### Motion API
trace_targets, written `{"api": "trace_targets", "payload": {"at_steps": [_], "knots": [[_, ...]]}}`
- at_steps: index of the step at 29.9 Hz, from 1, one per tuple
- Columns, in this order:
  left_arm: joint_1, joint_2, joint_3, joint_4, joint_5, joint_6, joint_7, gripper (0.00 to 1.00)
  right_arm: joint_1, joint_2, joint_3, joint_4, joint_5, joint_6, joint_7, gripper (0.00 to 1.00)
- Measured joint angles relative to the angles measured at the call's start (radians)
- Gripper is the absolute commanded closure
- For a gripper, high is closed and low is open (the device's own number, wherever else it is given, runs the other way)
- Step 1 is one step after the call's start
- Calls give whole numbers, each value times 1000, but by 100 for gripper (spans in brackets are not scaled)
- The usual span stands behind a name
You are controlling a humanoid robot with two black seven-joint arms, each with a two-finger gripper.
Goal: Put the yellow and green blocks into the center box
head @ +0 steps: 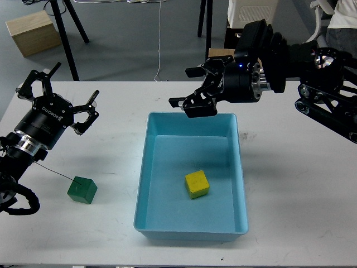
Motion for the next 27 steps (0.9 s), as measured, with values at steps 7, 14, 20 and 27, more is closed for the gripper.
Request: {"api": "trace_targets", "payload": {"at_steps": [7, 14, 20, 27], "knots": [[-104, 94, -15, 113, 391, 144, 0, 0, -138, 96, 222, 4, 268, -8, 0, 1], [-218, 245, -38, 155, 1041, -21, 0, 0, -320, 119, 396, 56, 643, -68, -1, 1], [-238, 352, -54, 54, 1603, -44, 0, 0, -576, 112, 608, 200, 780, -71, -31, 1], [-233, 475, -44, -177, 1841, -60, -1, 0, -874, 104, 795, 361, 788, -73, -34, 1]]}}
